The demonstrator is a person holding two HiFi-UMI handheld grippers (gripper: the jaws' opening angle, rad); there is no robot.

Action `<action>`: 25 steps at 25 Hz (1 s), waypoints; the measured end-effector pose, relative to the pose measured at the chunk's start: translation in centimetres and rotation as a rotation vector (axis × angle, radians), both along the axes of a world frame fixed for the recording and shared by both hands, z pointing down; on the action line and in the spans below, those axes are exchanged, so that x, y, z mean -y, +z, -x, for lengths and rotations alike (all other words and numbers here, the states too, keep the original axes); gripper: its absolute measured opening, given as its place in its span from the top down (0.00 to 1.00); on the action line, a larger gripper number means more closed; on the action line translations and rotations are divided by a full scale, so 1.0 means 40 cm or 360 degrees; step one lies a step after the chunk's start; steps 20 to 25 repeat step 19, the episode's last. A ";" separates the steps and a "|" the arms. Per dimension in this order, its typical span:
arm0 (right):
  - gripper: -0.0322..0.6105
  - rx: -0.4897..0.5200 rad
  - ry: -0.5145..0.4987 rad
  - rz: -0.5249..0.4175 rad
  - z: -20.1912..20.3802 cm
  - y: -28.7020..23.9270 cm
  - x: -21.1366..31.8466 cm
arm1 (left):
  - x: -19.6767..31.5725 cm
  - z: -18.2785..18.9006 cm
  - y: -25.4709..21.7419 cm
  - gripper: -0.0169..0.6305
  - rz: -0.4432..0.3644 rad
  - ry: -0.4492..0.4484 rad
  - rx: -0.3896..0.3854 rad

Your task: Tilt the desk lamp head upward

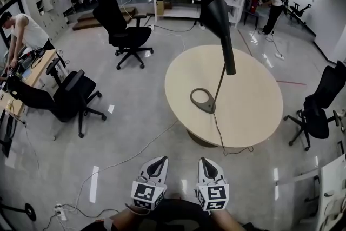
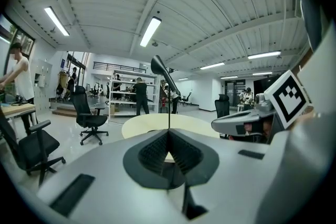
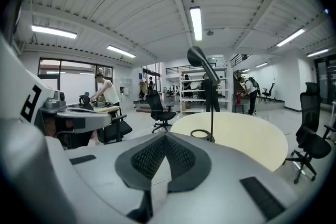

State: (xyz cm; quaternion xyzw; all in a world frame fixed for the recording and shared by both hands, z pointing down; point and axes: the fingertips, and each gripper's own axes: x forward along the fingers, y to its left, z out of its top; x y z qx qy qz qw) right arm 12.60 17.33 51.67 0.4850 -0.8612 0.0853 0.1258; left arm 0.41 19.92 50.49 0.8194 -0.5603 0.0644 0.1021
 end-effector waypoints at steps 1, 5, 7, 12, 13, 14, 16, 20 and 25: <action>0.93 0.0001 -0.0007 -0.0001 0.002 -0.001 -0.003 | -0.003 0.001 0.000 0.90 -0.0002 -0.0004 0.0000; 0.93 0.0002 -0.0017 -0.0013 0.003 -0.006 -0.010 | -0.013 0.001 -0.010 0.90 -0.0017 -0.0010 0.0005; 0.93 0.0000 -0.0018 -0.0022 0.002 -0.011 -0.010 | -0.012 -0.002 -0.015 0.90 -0.0026 -0.0005 0.0008; 0.93 -0.0007 -0.0007 -0.0032 -0.011 -0.016 -0.013 | -0.006 -0.021 -0.024 0.90 -0.0042 0.0021 0.0016; 0.93 -0.0007 -0.0002 -0.0035 -0.016 -0.016 -0.013 | -0.005 -0.026 -0.024 0.90 -0.0045 0.0026 0.0016; 0.93 -0.0007 0.0002 -0.0038 -0.019 -0.016 -0.013 | -0.004 -0.029 -0.025 0.90 -0.0048 0.0031 0.0017; 0.93 -0.0008 0.0007 -0.0044 -0.021 -0.017 -0.012 | -0.002 -0.031 -0.025 0.90 -0.0051 0.0035 0.0017; 0.93 -0.0010 0.0008 -0.0049 -0.020 -0.015 -0.010 | 0.000 -0.032 -0.022 0.90 -0.0052 0.0036 0.0017; 0.93 -0.0010 0.0008 -0.0049 -0.020 -0.015 -0.010 | 0.000 -0.032 -0.022 0.90 -0.0052 0.0036 0.0017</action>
